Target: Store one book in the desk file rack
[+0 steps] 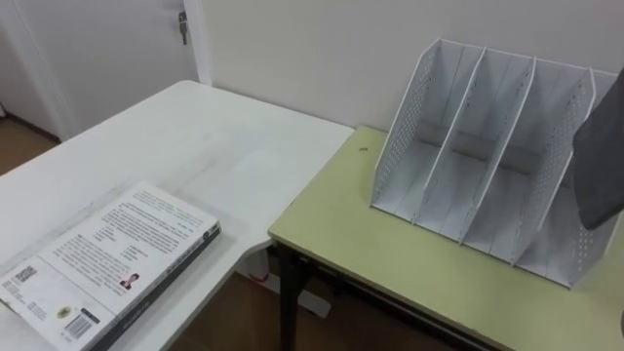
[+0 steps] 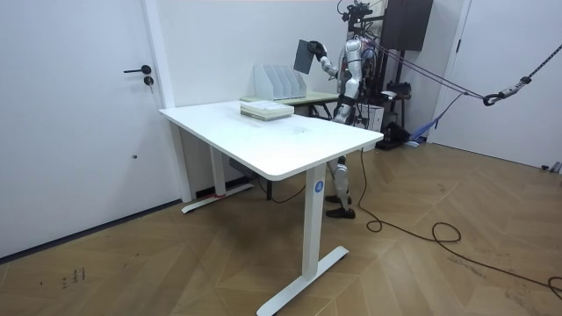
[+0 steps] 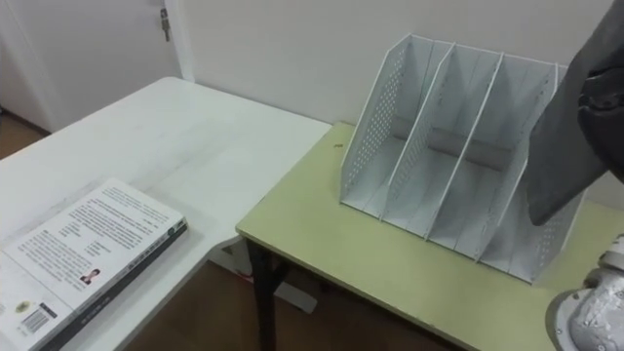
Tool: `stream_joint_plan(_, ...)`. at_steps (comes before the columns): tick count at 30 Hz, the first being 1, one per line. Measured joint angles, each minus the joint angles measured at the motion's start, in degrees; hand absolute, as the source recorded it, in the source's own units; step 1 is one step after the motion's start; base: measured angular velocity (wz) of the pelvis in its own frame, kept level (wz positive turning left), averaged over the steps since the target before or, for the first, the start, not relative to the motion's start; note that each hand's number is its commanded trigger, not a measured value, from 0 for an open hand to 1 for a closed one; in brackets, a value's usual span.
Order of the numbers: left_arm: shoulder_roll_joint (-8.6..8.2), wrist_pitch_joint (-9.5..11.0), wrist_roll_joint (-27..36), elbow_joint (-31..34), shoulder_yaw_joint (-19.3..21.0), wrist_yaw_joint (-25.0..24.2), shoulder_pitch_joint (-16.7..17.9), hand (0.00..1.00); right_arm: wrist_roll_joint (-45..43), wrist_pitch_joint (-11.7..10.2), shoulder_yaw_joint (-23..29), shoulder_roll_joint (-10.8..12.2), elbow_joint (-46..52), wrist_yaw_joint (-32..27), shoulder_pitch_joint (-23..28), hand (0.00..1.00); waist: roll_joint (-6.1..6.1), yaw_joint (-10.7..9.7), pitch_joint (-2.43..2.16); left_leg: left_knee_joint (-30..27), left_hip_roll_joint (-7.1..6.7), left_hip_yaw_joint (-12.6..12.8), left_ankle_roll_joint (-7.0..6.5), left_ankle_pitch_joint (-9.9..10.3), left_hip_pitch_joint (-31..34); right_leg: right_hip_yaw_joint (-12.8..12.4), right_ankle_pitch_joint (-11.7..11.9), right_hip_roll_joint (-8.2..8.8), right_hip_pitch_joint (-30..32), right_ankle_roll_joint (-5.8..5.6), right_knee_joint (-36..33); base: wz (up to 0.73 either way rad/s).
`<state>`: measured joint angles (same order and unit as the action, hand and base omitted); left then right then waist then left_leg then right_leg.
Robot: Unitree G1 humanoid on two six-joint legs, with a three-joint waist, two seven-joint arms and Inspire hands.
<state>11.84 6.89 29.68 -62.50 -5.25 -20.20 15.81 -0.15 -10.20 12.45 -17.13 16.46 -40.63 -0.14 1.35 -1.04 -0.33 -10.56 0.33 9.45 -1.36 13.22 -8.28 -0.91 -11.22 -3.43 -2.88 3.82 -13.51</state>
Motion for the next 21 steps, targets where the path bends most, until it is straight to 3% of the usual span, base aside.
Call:
stream_joint_plan(14,-0.13,-0.2,0.0,-0.8,0.1,1.0,-0.3,0.00,0.1,0.1,-0.2,0.0,0.0,-0.1,0.0,1.00,0.39,0.1,-0.02,0.0,-0.01,-0.1,0.00,0.0,0.0,0.5,0.0,0.08,-0.1,0.01,0.0,0.00)
stream_joint_plan(21,-0.16,-0.3,0.0,-1.9,0.1,1.6,-1.5,0.00,0.0,0.3,-0.6,0.0,-0.1,0.0,0.0,1.00,0.95,1.4,0.07,0.0,-0.05,-0.1,-0.01,0.0,0.0,0.9,0.0,0.21,-0.1,0.01,0.0,0.01)
